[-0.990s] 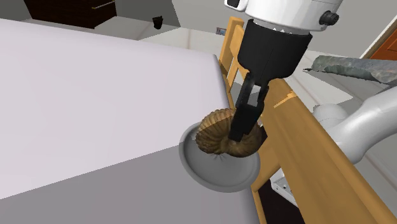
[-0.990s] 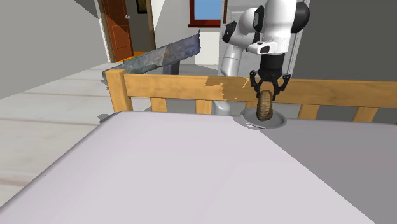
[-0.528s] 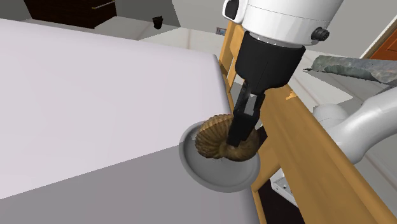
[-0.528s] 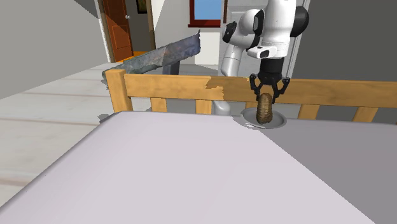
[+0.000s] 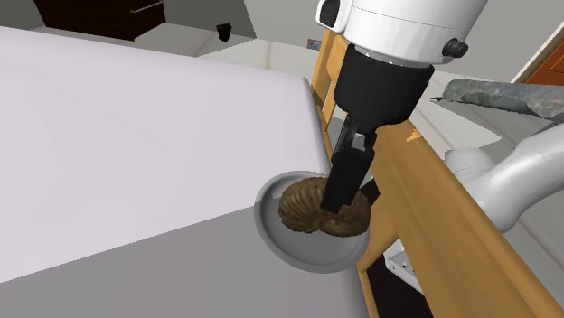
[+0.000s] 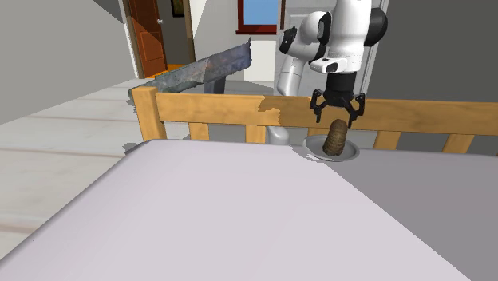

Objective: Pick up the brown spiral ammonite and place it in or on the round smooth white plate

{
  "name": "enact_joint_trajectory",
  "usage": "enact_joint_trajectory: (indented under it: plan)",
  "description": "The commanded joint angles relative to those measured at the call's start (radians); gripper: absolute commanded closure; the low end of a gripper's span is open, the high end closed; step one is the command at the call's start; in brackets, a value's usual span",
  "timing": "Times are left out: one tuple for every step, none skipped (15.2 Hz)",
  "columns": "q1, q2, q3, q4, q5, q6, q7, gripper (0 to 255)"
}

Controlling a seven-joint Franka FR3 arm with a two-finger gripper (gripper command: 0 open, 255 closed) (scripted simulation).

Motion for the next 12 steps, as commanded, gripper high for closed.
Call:
enact_joint_trajectory:
  plan:
    - [-0.004, 0.010, -0.003, 0.040, -0.006, -0.032, 0.005, 0]
    - [-0.008, 0.021, -0.006, 0.082, -0.013, -0.063, 0.010, 0]
    - [-0.012, 0.034, -0.007, 0.126, -0.019, -0.095, 0.015, 0]
    - [-0.015, 0.045, -0.008, 0.161, -0.025, -0.120, 0.020, 0]
    - [-0.015, 0.045, -0.008, 0.161, -0.025, -0.120, 0.020, 0]
    - [-0.015, 0.045, -0.008, 0.161, -0.025, -0.120, 0.020, 0]
    - [-0.015, 0.045, -0.008, 0.161, -0.025, -0.120, 0.020, 0]
    - [-0.015, 0.045, -0.008, 0.161, -0.025, -0.120, 0.020, 0]
    - [-0.015, 0.045, -0.008, 0.161, -0.025, -0.120, 0.020, 0]
    - [-0.015, 0.045, -0.008, 0.161, -0.025, -0.120, 0.020, 0]
    - [-0.015, 0.045, -0.008, 0.161, -0.025, -0.120, 0.020, 0]
    - [-0.015, 0.045, -0.008, 0.161, -0.025, -0.120, 0.020, 0]
